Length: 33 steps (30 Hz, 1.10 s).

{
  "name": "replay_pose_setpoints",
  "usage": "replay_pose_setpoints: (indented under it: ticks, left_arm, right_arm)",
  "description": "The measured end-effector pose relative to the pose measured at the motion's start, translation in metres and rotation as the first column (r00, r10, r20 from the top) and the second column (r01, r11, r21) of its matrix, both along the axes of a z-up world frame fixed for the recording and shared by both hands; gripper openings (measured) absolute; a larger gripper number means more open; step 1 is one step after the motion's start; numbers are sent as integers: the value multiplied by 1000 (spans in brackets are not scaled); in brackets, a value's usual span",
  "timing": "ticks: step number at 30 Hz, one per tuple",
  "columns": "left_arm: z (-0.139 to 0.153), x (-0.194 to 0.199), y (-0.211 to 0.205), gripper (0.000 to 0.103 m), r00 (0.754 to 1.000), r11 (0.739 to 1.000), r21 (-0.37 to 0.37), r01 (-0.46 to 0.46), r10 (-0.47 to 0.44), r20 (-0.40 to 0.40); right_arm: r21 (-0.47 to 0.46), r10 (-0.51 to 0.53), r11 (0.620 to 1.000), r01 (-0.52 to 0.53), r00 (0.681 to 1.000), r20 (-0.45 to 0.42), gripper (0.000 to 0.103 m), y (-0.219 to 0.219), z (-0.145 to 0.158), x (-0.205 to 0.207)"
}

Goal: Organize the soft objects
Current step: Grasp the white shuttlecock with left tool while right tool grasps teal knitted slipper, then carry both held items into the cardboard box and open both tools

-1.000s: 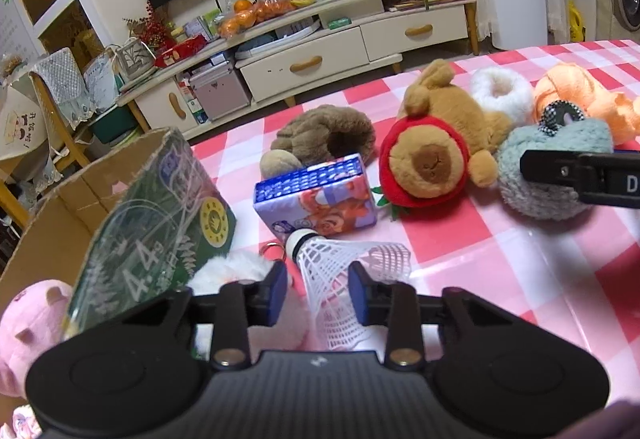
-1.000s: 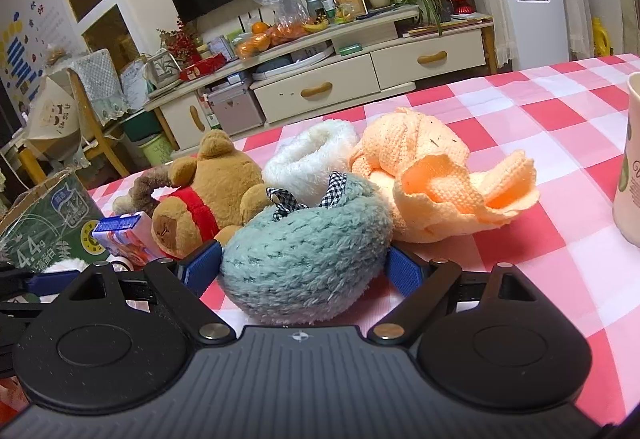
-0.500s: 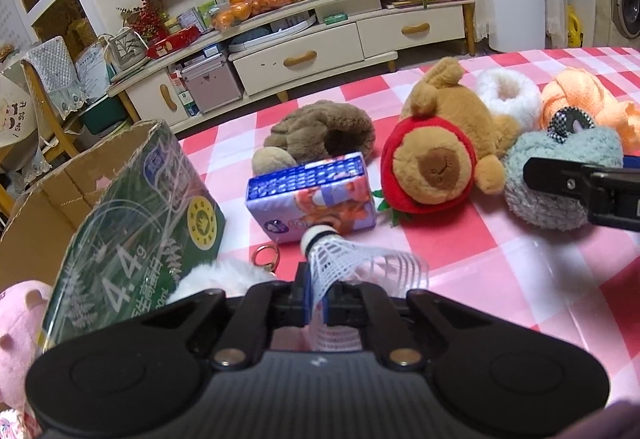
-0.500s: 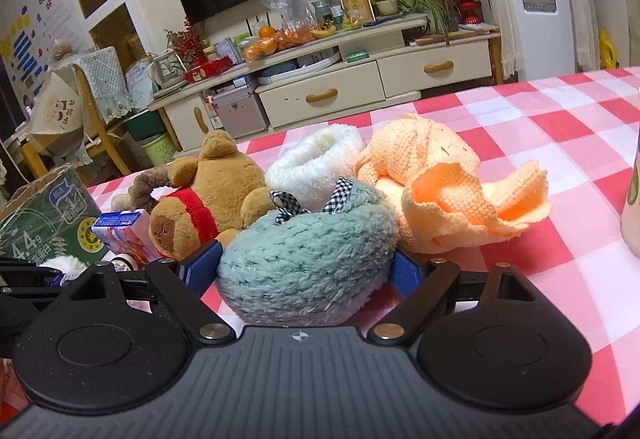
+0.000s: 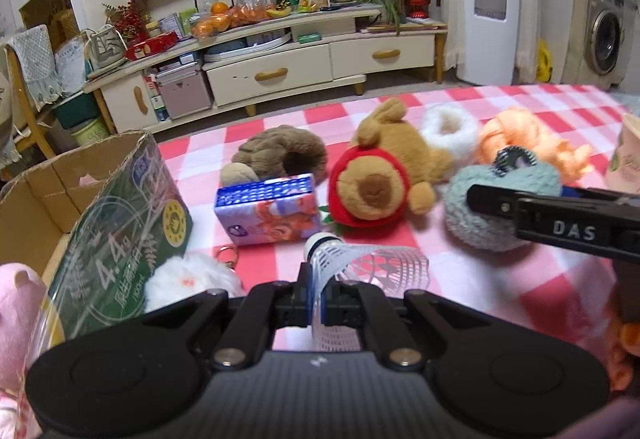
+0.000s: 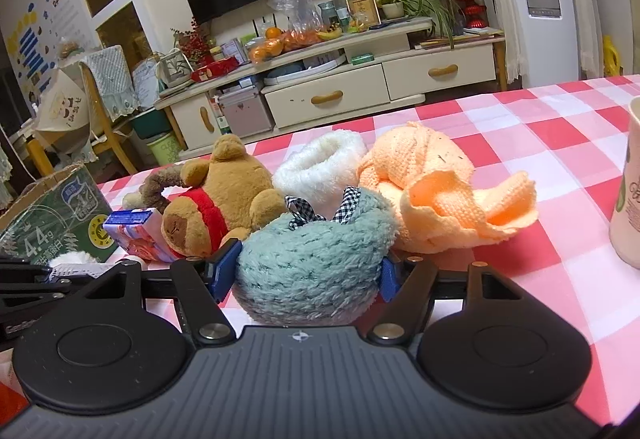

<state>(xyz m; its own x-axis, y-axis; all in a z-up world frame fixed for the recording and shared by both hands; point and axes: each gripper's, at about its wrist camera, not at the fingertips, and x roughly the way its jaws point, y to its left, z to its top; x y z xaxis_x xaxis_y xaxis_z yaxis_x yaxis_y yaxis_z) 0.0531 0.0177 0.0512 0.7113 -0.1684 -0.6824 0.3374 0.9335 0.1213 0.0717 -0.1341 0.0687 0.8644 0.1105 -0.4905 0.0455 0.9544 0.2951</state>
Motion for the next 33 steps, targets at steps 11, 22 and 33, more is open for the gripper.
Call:
replay_pose_setpoints:
  ticks: [11, 22, 33]
  left_arm:
    - [20, -19, 9, 0, 999, 994, -99, 42, -41, 8]
    - [40, -31, 41, 0, 999, 982, -185, 41, -36, 33]
    - [65, -40, 79, 0, 996, 962, -274, 17, 7, 86]
  right_arm:
    - [7, 9, 1000, -9, 1000, 15, 83, 4, 1, -15]
    - [19, 9, 1000, -10, 999, 34, 83, 11, 4, -28]
    - [4, 18, 1000, -19, 996, 88, 83, 29, 19, -43]
